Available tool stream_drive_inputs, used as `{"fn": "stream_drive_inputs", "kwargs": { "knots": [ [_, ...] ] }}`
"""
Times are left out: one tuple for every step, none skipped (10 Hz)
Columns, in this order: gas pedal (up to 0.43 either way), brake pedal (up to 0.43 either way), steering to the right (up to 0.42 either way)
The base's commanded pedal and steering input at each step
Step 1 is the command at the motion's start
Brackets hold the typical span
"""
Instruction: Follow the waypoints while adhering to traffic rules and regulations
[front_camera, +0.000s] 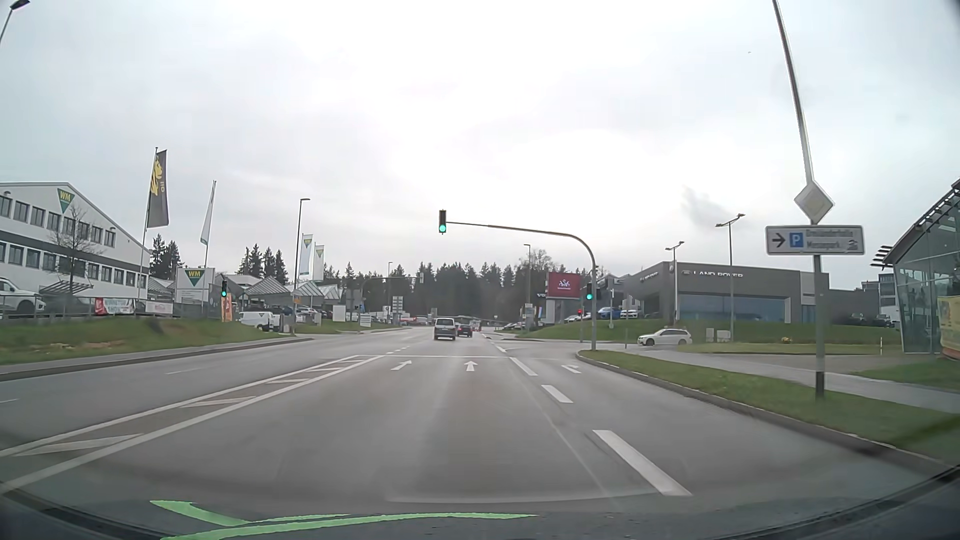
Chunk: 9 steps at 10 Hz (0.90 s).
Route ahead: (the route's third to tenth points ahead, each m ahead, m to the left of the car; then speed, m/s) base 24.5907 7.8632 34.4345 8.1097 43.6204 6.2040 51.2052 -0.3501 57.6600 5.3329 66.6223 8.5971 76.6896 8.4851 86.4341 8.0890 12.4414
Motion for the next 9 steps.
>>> {"fn": "stream_drive_inputs", "kwargs": {
  "knots": [
    [0.15,0.0,0.0],
    [0.15,0.0,0.001],
    [0.15,0.0,0.001],
    [0.15,0.0,0.0],
    [0.15,0.0,0.001],
    [0.169,0.0,0.0],
    [0.177,0.0,0.0],
    [0.189,0.0,-0.001],
    [0.189,0.0,-0.001]
  ]
}}
